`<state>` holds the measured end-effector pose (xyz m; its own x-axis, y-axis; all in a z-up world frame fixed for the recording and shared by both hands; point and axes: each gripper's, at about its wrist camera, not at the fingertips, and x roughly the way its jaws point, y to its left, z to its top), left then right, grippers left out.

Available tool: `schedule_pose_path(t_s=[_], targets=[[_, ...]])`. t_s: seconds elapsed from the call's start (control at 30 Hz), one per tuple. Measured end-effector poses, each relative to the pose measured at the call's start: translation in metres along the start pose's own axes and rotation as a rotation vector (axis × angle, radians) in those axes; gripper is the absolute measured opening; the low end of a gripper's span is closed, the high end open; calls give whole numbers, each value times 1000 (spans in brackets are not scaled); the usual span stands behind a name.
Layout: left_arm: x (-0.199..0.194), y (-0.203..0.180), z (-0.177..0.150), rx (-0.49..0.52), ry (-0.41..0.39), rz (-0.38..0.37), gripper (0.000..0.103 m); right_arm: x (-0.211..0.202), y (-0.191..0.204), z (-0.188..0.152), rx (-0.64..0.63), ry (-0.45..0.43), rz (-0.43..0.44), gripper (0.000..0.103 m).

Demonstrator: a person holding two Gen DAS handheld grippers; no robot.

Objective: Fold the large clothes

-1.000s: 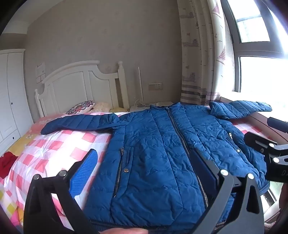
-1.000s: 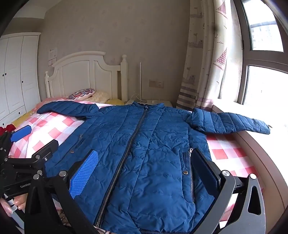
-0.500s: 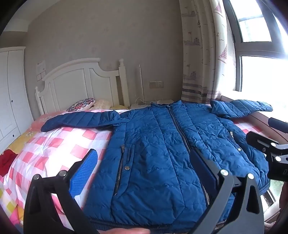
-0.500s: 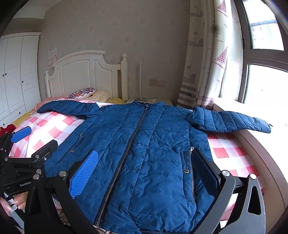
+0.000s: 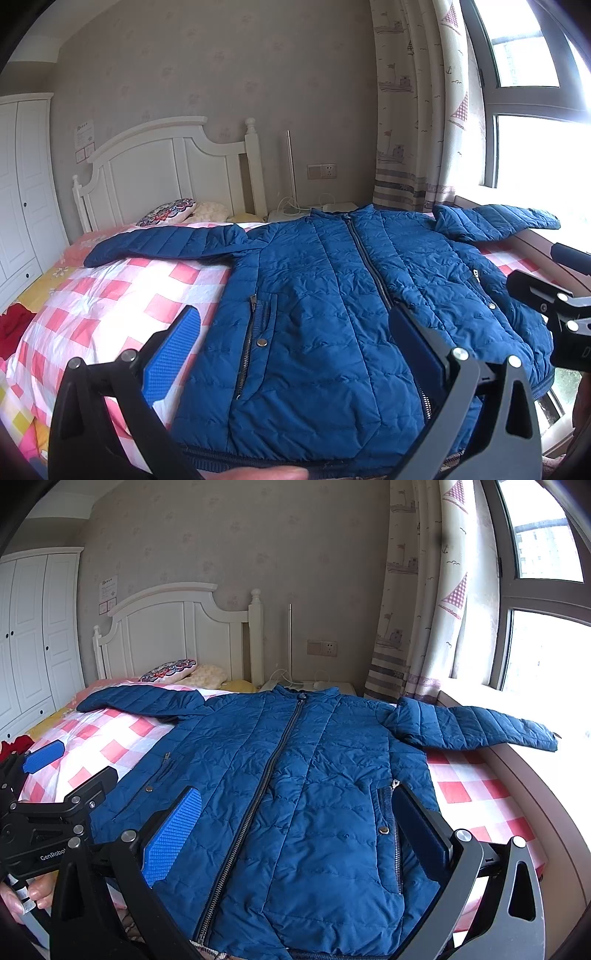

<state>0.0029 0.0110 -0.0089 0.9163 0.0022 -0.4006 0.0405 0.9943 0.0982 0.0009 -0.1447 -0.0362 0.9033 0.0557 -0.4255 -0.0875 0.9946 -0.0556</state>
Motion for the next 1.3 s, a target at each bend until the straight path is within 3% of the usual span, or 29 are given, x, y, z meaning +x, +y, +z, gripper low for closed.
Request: schedule_pose_path(t_s=[1.3], targets=[[1,5,-3,-18,21,6,101,6,1,-4,-7,29,-21,99]])
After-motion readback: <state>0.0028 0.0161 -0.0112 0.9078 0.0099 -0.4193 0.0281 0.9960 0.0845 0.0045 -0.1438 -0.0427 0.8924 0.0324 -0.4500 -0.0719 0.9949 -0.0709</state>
